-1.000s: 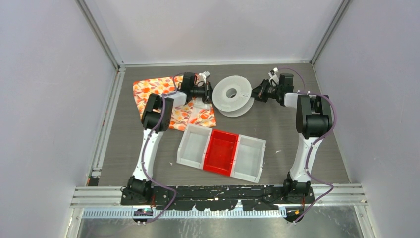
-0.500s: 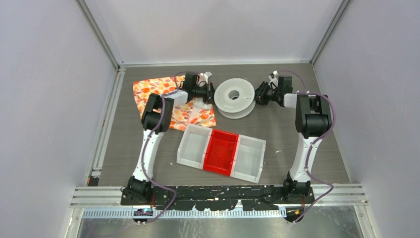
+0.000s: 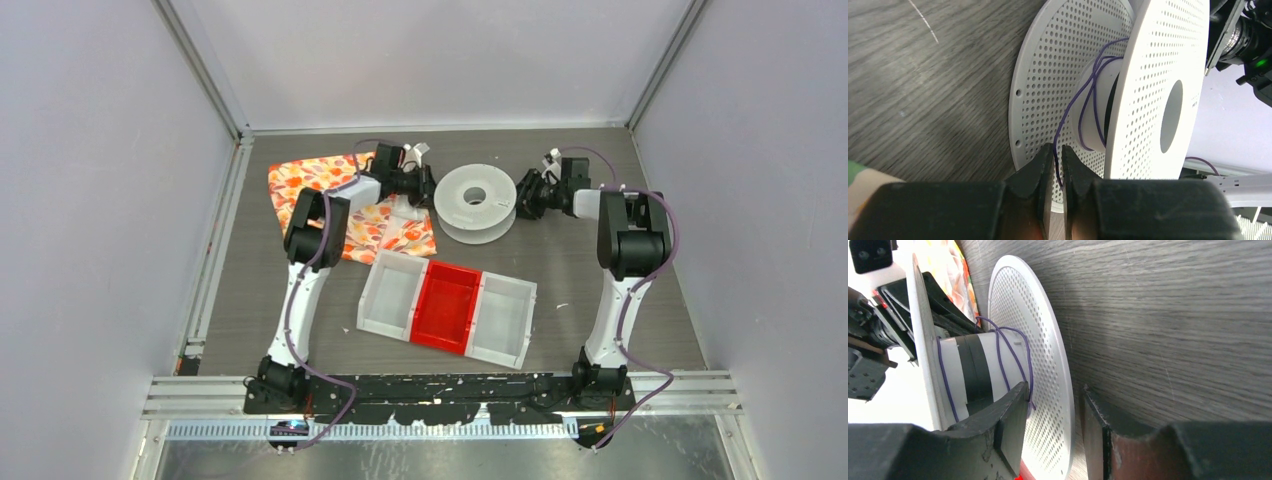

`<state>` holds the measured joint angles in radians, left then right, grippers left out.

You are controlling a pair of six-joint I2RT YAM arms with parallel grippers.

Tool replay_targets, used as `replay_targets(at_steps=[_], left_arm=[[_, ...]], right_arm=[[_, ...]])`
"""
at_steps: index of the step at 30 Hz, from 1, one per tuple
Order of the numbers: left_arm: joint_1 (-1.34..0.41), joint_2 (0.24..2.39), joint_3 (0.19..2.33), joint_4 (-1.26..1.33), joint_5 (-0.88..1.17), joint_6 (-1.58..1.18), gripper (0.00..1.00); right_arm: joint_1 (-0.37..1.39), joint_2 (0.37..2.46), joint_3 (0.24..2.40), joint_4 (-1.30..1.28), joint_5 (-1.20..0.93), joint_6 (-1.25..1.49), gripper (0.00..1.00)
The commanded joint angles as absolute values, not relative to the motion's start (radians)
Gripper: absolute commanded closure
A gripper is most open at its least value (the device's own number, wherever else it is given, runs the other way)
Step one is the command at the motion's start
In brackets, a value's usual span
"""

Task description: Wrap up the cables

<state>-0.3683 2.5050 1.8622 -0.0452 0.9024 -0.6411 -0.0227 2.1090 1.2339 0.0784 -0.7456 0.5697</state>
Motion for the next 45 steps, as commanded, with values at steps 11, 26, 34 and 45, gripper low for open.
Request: replay_targets(at_steps=[11, 26, 34, 45], left_arm=[[-0.37, 2.403, 1.883, -0.105, 0.863, -0.568, 0.78], [-0.368, 2.333, 1.931, -0.319, 0.749, -0.407, 0.61], [-0.358, 2.282, 1.939, -0.393, 0.709, -0.342, 0.6], [-0.301, 2.15, 1.892, -0.494, 0.506, -0.213, 0.6]], right_arm=[[-0.087, 2.007, 1.217, -0.079, -0.652, 0.449, 0.46], [-0.117, 1.878, 1.193, -0.084, -0.575, 0.46, 0.41], [-0.135, 1.77, 1.218, -0.158, -0.493, 0.443, 0.39], [-0.135, 1.545, 1.303, -0.48, -0.17, 0.326, 0.37]])
